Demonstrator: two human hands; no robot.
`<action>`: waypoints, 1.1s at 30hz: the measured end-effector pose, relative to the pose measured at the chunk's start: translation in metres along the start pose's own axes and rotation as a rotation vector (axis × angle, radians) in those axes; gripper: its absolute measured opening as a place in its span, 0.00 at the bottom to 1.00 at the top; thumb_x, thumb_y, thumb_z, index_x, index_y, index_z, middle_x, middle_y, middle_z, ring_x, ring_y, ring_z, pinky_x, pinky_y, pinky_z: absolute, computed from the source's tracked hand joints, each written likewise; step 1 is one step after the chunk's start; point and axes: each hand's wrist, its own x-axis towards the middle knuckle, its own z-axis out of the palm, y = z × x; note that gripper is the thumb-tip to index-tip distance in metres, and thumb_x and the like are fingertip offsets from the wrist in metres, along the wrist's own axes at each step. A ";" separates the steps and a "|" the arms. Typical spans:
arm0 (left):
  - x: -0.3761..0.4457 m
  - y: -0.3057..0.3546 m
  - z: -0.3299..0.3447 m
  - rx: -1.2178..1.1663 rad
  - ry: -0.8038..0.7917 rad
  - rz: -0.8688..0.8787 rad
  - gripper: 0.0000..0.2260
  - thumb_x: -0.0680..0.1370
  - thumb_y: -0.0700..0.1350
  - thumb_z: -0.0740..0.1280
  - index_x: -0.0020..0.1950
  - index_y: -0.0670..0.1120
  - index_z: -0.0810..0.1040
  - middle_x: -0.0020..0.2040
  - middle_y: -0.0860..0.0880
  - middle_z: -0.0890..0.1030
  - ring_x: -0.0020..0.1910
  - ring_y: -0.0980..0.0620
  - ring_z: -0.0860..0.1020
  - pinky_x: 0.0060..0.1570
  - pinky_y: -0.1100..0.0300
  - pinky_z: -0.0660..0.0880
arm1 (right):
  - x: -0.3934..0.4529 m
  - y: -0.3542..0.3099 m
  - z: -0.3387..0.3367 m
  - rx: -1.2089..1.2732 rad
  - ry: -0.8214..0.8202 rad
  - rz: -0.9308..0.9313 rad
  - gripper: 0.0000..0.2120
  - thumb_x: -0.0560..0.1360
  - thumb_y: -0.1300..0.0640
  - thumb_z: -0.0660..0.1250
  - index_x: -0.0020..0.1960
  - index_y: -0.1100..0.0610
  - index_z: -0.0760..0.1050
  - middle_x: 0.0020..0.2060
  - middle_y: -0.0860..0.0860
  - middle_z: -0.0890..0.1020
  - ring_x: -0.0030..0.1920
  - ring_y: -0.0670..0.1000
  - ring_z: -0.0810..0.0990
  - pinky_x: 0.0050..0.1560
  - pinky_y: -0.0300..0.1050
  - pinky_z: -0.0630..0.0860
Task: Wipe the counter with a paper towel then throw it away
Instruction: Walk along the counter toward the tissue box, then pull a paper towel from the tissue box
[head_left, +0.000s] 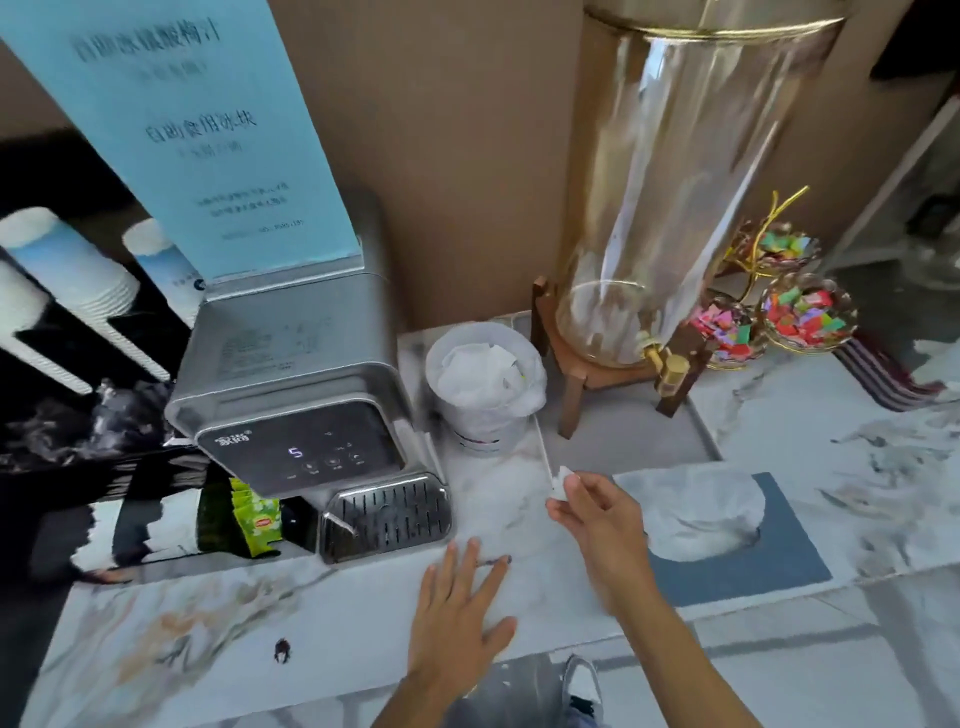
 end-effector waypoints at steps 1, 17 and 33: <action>0.001 0.003 0.000 -0.009 -0.003 -0.018 0.32 0.73 0.68 0.62 0.75 0.57 0.69 0.78 0.45 0.65 0.78 0.46 0.48 0.72 0.49 0.41 | 0.010 -0.007 0.006 -0.017 -0.025 -0.009 0.08 0.77 0.60 0.68 0.50 0.66 0.79 0.39 0.57 0.81 0.38 0.51 0.84 0.41 0.40 0.82; 0.016 0.011 0.012 -0.175 0.026 -0.102 0.35 0.64 0.72 0.67 0.68 0.58 0.78 0.70 0.43 0.78 0.66 0.37 0.77 0.63 0.42 0.64 | 0.117 -0.065 0.099 -0.865 -0.020 -0.429 0.09 0.73 0.49 0.70 0.46 0.55 0.81 0.40 0.50 0.83 0.43 0.51 0.80 0.43 0.44 0.72; 0.023 0.043 0.010 -0.239 0.080 -0.159 0.33 0.68 0.65 0.68 0.70 0.53 0.77 0.72 0.41 0.75 0.70 0.37 0.73 0.66 0.45 0.64 | 0.101 -0.081 0.043 -0.833 -0.186 -0.398 0.16 0.75 0.52 0.70 0.61 0.55 0.76 0.52 0.51 0.81 0.50 0.51 0.79 0.50 0.50 0.78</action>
